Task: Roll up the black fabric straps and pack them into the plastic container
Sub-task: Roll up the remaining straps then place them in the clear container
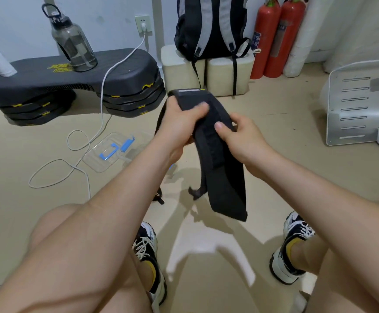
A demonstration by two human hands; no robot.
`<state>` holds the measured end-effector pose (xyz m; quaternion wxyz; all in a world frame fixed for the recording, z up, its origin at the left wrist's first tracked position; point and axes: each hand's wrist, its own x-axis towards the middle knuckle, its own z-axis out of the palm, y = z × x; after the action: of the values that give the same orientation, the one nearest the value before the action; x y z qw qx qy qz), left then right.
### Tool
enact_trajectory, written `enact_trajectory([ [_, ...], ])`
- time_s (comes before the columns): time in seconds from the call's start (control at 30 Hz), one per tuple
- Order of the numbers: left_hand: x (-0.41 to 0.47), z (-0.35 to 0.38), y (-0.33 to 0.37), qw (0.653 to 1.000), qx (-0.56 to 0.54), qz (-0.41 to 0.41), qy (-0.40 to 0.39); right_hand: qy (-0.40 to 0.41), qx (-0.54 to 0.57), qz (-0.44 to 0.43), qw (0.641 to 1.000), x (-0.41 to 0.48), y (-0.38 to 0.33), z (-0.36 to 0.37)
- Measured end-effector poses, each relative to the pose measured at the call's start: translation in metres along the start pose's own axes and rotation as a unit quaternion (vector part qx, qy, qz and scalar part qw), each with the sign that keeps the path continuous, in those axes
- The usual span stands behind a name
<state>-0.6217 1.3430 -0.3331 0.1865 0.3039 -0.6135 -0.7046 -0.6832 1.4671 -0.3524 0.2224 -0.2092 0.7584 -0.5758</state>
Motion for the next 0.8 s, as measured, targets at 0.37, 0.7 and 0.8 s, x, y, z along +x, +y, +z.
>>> enact_trajectory([
  [0.37, 0.000, 0.015, -0.013, 0.995, 0.091, 0.030, 0.003, -0.159, -0.078, 0.019, 0.984, -0.006, -0.007, -0.004],
  [0.7, -0.002, 0.000, 0.010, 0.868, 0.465, 0.163, -0.062, -0.162, -0.019, 0.133, 0.978, -0.003, -0.009, -0.025],
  [0.8, 0.006, -0.010, 0.007, 0.779, 0.596, 0.195, -0.031, -0.222, -0.042, 0.179, 0.958, -0.005, -0.015, -0.035],
])
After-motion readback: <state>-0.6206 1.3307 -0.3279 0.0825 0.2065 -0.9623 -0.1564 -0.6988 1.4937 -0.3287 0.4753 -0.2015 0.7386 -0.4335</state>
